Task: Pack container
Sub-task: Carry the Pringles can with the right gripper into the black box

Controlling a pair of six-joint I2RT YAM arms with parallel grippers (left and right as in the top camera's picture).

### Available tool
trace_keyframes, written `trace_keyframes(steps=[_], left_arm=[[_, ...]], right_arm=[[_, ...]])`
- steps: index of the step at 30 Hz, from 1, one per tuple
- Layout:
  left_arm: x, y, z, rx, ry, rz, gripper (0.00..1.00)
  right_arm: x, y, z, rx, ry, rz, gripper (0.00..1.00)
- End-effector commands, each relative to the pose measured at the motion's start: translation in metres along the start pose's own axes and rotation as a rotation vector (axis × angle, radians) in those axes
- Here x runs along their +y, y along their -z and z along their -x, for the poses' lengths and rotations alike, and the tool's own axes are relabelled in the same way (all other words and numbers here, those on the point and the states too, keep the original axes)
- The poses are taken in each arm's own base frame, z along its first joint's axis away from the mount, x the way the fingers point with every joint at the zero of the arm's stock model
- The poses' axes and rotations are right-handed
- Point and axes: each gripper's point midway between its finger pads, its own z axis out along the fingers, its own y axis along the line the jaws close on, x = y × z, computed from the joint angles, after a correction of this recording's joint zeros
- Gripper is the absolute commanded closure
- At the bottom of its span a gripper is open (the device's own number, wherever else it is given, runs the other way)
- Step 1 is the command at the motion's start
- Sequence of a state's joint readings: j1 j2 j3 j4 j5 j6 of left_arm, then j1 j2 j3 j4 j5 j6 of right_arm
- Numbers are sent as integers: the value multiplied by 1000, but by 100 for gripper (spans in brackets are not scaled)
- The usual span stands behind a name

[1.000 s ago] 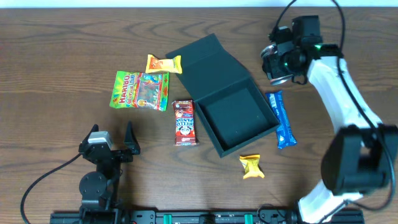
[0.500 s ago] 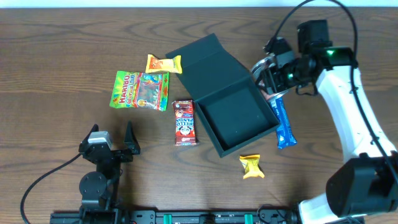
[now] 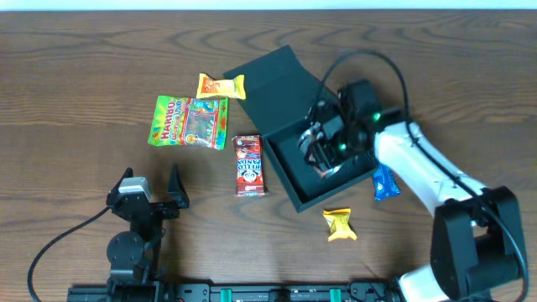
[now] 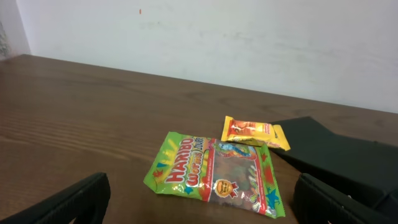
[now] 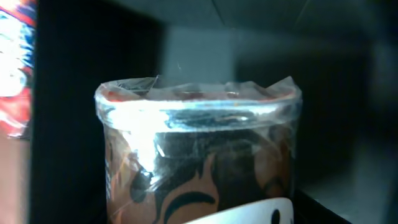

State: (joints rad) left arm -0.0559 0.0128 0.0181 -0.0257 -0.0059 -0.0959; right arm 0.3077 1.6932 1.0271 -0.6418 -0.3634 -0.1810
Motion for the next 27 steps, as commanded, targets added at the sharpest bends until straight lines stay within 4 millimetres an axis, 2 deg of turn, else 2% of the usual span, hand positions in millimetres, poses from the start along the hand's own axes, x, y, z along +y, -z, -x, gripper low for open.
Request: trace_keyframes(steps=[1, 5, 7, 13, 17, 21, 25, 26, 27], left_arm=[[4, 0, -17, 53, -17, 13, 5], [4, 0, -17, 53, -17, 13, 5], [4, 0, -17, 53, -17, 13, 5], [4, 0, -17, 53, -17, 13, 5], [4, 0, -17, 53, -17, 13, 5], [4, 0, -17, 53, -17, 13, 5], [4, 0, -17, 53, -17, 13, 5], [4, 0, -17, 53, -17, 12, 5], [4, 0, -17, 53, -17, 12, 5]], right_arm=[[-3, -8, -13, 9, -76, -27, 39], [-1, -12, -20, 26, -92, -23, 37], [1, -13, -18, 19, -81, -21, 32], [4, -11, -3, -31, -52, -22, 26], [4, 0, 12, -77, -36, -36, 25], [1, 25, 36, -147, -13, -93, 20], [10, 66, 60, -223, 19, -123, 16], [13, 79, 64, -242, 26, -126, 17], [17, 89, 66, -255, 34, -128, 30]])
